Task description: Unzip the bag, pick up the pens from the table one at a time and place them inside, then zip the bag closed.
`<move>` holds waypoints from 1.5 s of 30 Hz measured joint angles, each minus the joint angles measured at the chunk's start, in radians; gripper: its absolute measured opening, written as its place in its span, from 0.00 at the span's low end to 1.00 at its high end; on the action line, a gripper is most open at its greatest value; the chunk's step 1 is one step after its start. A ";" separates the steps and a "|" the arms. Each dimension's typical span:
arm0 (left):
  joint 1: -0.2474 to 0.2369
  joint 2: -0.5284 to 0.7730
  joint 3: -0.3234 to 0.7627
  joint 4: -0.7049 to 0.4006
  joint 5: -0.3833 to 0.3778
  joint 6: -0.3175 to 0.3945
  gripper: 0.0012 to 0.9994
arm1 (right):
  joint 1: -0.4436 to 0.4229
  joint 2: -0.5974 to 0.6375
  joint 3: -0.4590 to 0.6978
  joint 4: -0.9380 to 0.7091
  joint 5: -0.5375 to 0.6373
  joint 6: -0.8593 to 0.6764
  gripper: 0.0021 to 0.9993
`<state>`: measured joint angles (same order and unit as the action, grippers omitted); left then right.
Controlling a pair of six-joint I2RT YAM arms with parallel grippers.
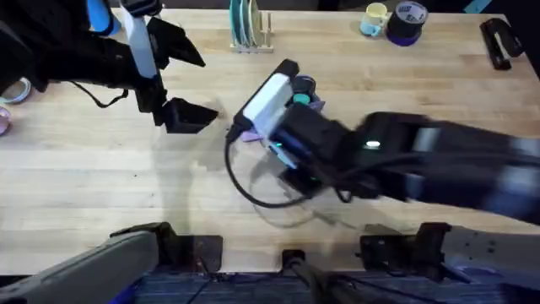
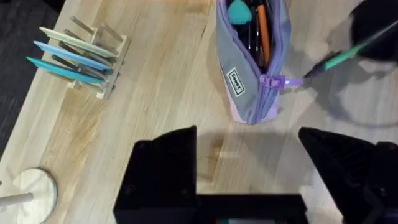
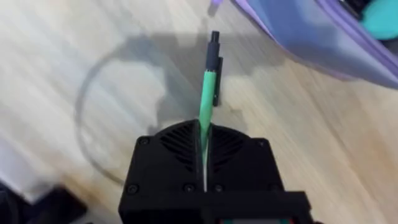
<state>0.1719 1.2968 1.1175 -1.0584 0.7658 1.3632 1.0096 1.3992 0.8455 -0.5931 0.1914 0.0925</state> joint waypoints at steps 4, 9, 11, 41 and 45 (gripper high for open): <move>0.000 0.000 0.000 0.000 0.000 0.000 0.99 | -0.007 -0.144 0.000 -0.098 -0.004 -0.060 0.03; 0.000 0.000 0.000 0.000 0.000 0.000 0.99 | -0.033 -0.295 0.000 -0.150 -0.005 -0.187 0.03; 0.000 0.000 0.000 0.000 0.000 0.000 0.99 | -0.045 -0.356 0.000 -0.141 -0.005 -0.266 0.03; 0.000 0.000 0.000 0.000 0.000 0.000 0.99 | -0.453 -0.141 0.000 0.348 -0.042 -1.442 0.03; 0.000 0.000 0.000 0.000 0.000 0.000 0.99 | -0.453 -0.121 0.000 0.350 -0.042 -1.570 0.03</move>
<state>0.1719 1.2968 1.1175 -1.0584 0.7658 1.3632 0.5568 1.2784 0.8455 -0.2428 0.1490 -1.4771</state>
